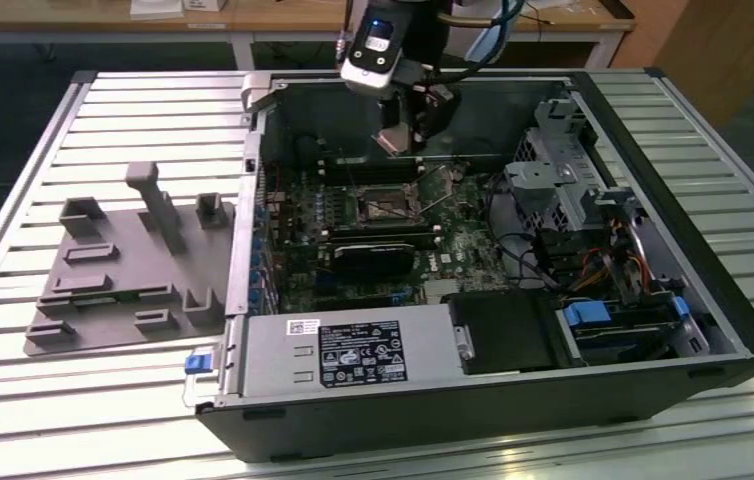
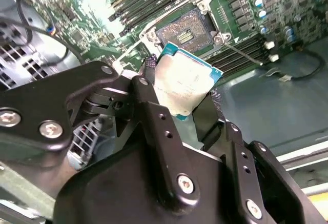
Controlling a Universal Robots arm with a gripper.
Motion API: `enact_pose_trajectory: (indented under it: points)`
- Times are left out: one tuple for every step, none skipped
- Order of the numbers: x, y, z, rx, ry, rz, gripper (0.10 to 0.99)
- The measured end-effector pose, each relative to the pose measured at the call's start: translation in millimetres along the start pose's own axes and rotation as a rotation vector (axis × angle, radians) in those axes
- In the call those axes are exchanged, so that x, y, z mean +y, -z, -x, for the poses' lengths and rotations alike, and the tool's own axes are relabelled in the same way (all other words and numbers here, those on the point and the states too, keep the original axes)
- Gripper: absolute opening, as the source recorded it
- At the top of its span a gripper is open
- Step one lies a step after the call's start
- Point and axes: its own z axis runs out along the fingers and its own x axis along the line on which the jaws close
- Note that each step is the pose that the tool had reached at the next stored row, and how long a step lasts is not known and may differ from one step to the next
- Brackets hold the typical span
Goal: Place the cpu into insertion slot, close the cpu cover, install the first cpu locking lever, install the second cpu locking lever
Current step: 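Place the cpu into insertion slot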
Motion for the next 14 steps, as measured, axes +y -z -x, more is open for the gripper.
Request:
enact_pose_trajectory:
  points:
    - [0.0, -0.4, 0.0, -0.0018, -0.019, 0.000, 0.537]
    - [-0.1, -0.8, 0.0, -0.0034, -0.037, 0.001, 0.537]
    - [-0.1, -1.2, 0.0, -0.0049, -0.055, 0.001, 0.537]
    - [-0.1, -1.5, 0.0, -0.0061, -0.069, 0.001, 0.537]
    - [-0.1, -1.7, 0.0, -0.0074, -0.082, 0.002, 0.537]
    - [-0.2, -2.0, 0.0, -0.0087, -0.098, 0.002, 0.537]
    - [-0.2, -2.4, 0.0, -0.0103, -0.116, 0.002, 0.537]
    - [-0.3, -2.8, 0.1, -0.0119, -0.133, 0.003, 0.537]
    - [-0.3, -3.4, 0.1, -0.0134, -0.151, 0.003, 0.537]
    - [-0.4, -4.1, 0.1, -0.0149, -0.169, 0.003, 0.537]
    - [-0.4, -4.9, 0.1, -0.0166, -0.187, 0.004, 0.537]
    - [-0.5, -5.7, 0.1, -0.0182, -0.205, 0.004, 0.537]
    - [-0.6, -6.7, 0.1, -0.0200, -0.225, 0.004, 0.537]
    - [-0.7, -7.7, 0.2, -0.0216, -0.242, 0.005, 0.537]
